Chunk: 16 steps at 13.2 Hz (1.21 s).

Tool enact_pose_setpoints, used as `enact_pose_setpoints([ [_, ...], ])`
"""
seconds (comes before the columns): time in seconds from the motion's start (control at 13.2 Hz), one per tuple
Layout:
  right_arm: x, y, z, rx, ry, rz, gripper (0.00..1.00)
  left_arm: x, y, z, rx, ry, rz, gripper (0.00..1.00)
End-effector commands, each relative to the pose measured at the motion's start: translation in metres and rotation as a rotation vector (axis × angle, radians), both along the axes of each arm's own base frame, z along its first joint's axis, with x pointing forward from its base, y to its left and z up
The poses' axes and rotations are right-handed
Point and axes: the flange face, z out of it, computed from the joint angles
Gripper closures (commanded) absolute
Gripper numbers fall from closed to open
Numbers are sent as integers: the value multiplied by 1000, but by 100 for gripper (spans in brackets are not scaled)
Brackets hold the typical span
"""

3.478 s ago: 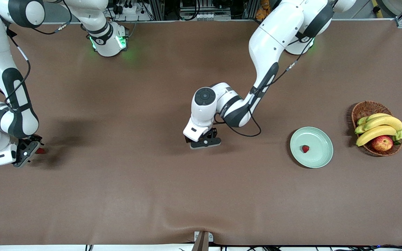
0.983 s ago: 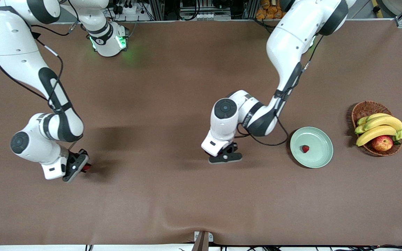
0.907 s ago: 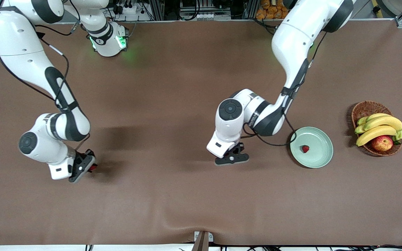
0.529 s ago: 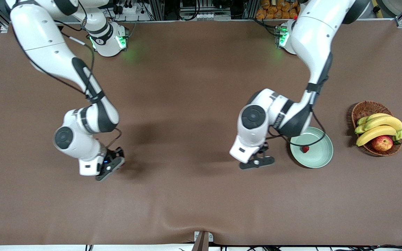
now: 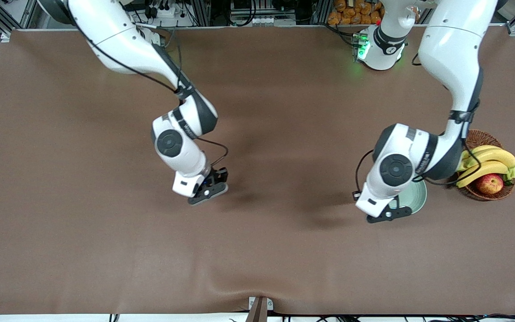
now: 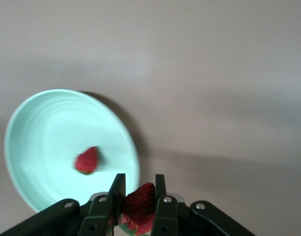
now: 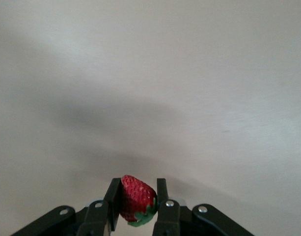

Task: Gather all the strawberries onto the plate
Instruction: 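Drop the strawberry onto the plate while the right gripper carries another mid-table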

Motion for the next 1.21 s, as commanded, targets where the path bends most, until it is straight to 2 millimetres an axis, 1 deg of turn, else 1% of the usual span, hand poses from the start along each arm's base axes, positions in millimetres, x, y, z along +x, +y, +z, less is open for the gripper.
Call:
enact_pose_setpoints([
  [0.0,-10,46,3,24,6,-104,100,-19,33,0,17,34,-20,100],
  [0.08,-17,63,1,31,11,-129,100,-24,46,-9,14,45,-22,100],
  [0.15,-23,79,-2,38,14,-151,100,-30,65,-18,-2,39,-29,100],
  [0.23,-28,93,-5,44,19,-169,100,-39,75,-30,-32,22,-46,100],
  [0.38,-36,112,-14,54,20,-190,100,-49,102,-47,-68,5,-59,100],
  [0.53,-46,130,-23,61,28,-214,100,-51,125,-53,-78,15,-87,98],
  [0.6,-51,136,-30,57,35,-219,100,-52,131,-54,-78,16,-89,93],
  [0.68,-56,140,-34,50,37,-211,100,-51,132,-53,-80,16,-92,92],
  [0.76,-58,142,-34,51,38,-212,100,-51,132,-53,-80,16,-92,91],
  [0.83,-61,145,-37,49,44,-222,100,-51,132,-55,-81,19,-93,85],
  [0.91,-67,150,-39,48,49,-228,96,-51,132,-55,-81,19,-93,81],
  [0.98,-68,151,-42,45,54,-234,70,-51,131,-55,-82,18,-96,64],
  [1.06,-67,149,-43,42,52,-235,26,-49,130,-55,-83,15,-96,35],
  [1.13,-61,143,-42,35,42,-242,0,-48,129,-53,-84,12,-97,1],
])
